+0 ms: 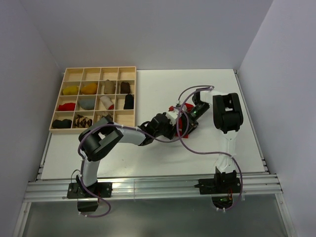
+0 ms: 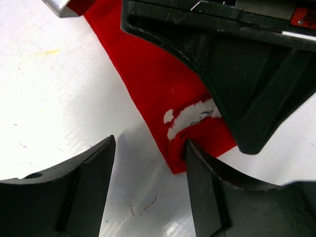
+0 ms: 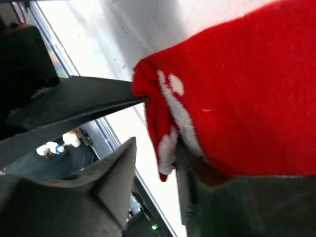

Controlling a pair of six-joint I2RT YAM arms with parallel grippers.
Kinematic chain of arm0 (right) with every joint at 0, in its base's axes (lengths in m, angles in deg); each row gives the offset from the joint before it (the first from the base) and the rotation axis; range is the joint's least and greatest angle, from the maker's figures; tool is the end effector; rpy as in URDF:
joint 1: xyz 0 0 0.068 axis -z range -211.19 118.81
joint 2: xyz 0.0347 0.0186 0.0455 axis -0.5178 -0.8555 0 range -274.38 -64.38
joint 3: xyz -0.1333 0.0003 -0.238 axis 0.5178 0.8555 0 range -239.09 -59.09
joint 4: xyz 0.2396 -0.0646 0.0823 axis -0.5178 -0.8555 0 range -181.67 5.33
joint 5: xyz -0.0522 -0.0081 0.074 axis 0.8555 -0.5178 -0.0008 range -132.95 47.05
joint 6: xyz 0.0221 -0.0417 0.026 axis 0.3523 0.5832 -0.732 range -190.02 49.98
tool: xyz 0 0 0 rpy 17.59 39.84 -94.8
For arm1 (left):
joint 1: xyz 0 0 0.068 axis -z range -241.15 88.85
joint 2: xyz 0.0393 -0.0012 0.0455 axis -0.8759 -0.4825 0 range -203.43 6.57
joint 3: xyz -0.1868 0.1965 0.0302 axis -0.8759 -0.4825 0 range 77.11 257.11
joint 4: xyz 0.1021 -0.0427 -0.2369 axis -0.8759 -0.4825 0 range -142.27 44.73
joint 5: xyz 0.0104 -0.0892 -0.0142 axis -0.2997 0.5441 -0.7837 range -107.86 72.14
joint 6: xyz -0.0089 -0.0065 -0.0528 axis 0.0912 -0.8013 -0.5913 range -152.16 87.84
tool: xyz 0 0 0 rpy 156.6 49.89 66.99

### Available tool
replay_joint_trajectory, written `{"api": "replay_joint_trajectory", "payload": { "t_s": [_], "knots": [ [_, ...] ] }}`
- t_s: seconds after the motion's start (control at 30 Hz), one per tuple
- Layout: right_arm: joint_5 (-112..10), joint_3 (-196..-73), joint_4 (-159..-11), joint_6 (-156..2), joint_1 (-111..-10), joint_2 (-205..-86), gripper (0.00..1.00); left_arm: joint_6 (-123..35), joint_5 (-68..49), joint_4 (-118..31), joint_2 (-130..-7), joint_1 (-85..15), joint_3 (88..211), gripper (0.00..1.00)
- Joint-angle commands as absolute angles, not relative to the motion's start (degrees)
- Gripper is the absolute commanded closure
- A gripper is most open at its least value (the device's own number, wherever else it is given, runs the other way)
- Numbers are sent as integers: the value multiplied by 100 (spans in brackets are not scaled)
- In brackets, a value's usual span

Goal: Roll the socks
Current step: Roll the sock at the center of the board.

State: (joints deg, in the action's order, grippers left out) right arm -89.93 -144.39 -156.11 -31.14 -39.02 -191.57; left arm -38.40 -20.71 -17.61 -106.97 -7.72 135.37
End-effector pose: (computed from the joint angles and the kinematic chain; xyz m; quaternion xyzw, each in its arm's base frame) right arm 0.3563 0.0752 0.1146 0.2821 -0.8565 -0.4258 0.0743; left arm 0.2465 -0.3294 0.1376 0.3305 0.7888 -0.2391 0.4597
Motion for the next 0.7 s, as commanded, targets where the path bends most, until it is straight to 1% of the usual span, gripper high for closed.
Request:
{"api": "replay_joint_trajectory", "payload": {
  "t_s": [0.0, 0.1, 0.27, 0.37, 0.47, 0.53, 0.67],
  "knots": [
    [-8602, -14294, -14770, -3485, -3875, -18734, 54, -3910, -2409, -1837, -10892, -701, 13731, 38],
    [-8391, -14092, -14269, -3837, -3875, -18365, 49, -3998, -2559, -1899, -10989, -640, 13749, 38],
    [-8198, -13759, -13593, -4276, -3822, -17821, 47, -4165, -2832, -2101, -11103, -605, 13854, 38],
    [-8381, -13626, -13311, -4435, -3604, -17496, 44, -4209, -2990, -2224, -11173, -605, 13915, 38],
    [-8557, -13565, -13144, -4409, -3305, -17215, 44, -4244, -3025, -2338, -11226, -613, 13951, 39],
    [-8470, -13503, -13029, -4226, -3190, -17029, 44, -4367, -2956, -2364, -11226, -640, 13916, 39],
    [-8268, -12890, -12425, -3873, -2908, -16397, 46, -4578, -2579, -2461, -11130, -841, 13846, 46]
  ]
}}
